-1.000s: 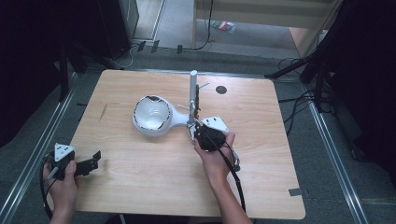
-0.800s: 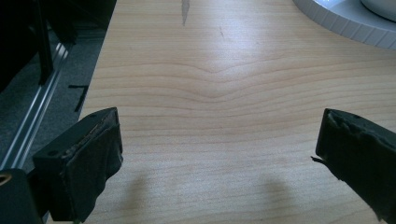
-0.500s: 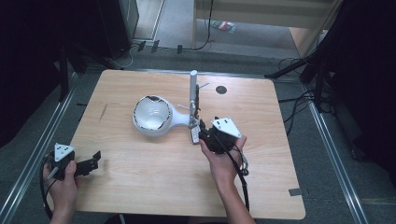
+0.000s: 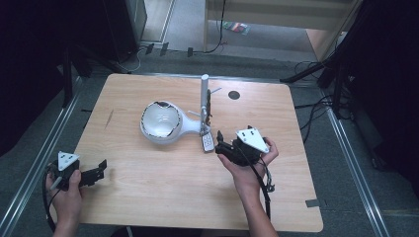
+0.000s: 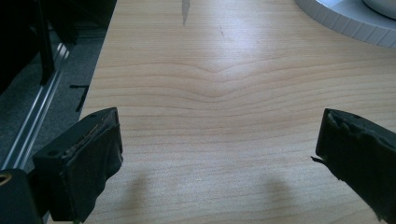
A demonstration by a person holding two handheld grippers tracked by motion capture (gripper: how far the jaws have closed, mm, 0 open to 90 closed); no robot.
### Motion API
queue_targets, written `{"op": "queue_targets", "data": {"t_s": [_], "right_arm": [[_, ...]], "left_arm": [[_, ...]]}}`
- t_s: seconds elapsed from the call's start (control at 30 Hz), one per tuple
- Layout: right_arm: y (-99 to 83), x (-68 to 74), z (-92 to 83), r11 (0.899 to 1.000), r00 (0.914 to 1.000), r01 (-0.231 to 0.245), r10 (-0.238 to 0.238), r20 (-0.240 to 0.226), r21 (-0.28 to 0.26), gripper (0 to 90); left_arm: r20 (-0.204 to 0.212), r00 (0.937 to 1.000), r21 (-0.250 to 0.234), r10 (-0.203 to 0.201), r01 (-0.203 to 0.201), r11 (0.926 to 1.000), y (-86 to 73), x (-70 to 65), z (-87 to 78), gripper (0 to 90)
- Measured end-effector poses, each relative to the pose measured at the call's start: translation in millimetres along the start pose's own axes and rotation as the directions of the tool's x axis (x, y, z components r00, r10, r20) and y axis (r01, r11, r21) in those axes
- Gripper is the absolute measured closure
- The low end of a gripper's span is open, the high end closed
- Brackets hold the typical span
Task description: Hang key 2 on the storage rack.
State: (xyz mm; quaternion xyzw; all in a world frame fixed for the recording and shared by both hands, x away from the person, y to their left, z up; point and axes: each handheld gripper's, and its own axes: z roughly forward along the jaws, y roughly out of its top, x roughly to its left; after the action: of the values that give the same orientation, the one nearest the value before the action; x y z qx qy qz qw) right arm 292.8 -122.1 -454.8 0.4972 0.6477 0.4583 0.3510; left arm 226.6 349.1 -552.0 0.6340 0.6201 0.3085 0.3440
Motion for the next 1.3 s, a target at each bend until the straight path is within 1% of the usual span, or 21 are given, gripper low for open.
{"op": "queue_targets", "data": {"t_s": [0.07, 0.1, 0.17, 0.23, 0.27, 0.37, 0.53, 0.77, 1.13, 1.3], "right_arm": [[-1.4, -4.7, -2.0, 1.000, 0.9998, -0.006, 0.006, 0.018, 0.004, 0.0], [-2.0, -6.8, -2.9, 1.000, 0.9998, -0.003, 0.002, 0.018, 0.006, 0.0], [-4.3, -10.8, -5.3, 1.000, 0.9998, 0.013, -0.013, 0.016, 0.011, 0.0], [-7.9, -14.0, -7.6, 0.999, 0.9989, 0.037, -0.038, 0.030, 0.017, 0.0], [-9.6, -16.2, -8.5, 0.999, 0.9985, 0.039, -0.040, 0.038, 0.023, 0.0], [-14.8, -25.3, -12.8, 0.999, 0.9991, 0.017, -0.019, 0.039, 0.037, 0.0], [-23.1, -39.7, -21.0, 0.999, 0.9982, -0.008, 0.006, 0.060, 0.032, 0.0], [-34.1, -56.7, -29.9, 0.999, 0.9968, -0.002, -0.001, 0.080, 0.040, 0.0], [-43.9, -82.2, -42.3, 0.998, 0.9899, -0.037, 0.029, 0.139, 0.058, 0.0], [-49.6, -91.1, -46.3, 0.997, 0.9878, -0.039, 0.028, 0.153, 0.071, 0.0]], "left_arm": [[0.000, 1.0000, -0.004, 0.002, -0.002, 1.0000, -0.2, -0.4, -0.2, 0.8], [0.001, 1.0000, -0.004, 0.004, -0.004, 1.0000, -0.3, -0.3, -0.5, 0.8], [0.004, 1.0000, -0.006, 0.003, -0.003, 1.0000, -0.5, -0.3, -0.9, 0.8], [0.004, 1.0000, -0.007, 0.003, -0.003, 1.0000, -0.6, -0.4, -1.1, 0.9], [0.004, 1.0000, -0.006, 0.002, -0.002, 1.0000, -0.6, -0.5, -1.0, 0.8], [0.002, 0.9999, 0.000, 0.011, -0.011, 0.9999, -0.3, -0.7, -0.6, 0.8], [0.000, 1.0000, 0.001, 0.009, -0.009, 1.0000, 0.0, -0.9, -0.1, 0.8], [-0.003, 1.0000, -0.002, 0.009, -0.009, 1.0000, -0.1, -1.2, 0.0, 0.8], [-0.002, 1.0000, -0.001, 0.009, -0.009, 1.0000, 0.0, -1.1, -0.1, 0.8], [-0.002, 1.0000, -0.001, 0.009, -0.009, 1.0000, 0.0, -1.0, -0.1, 0.8]]}}
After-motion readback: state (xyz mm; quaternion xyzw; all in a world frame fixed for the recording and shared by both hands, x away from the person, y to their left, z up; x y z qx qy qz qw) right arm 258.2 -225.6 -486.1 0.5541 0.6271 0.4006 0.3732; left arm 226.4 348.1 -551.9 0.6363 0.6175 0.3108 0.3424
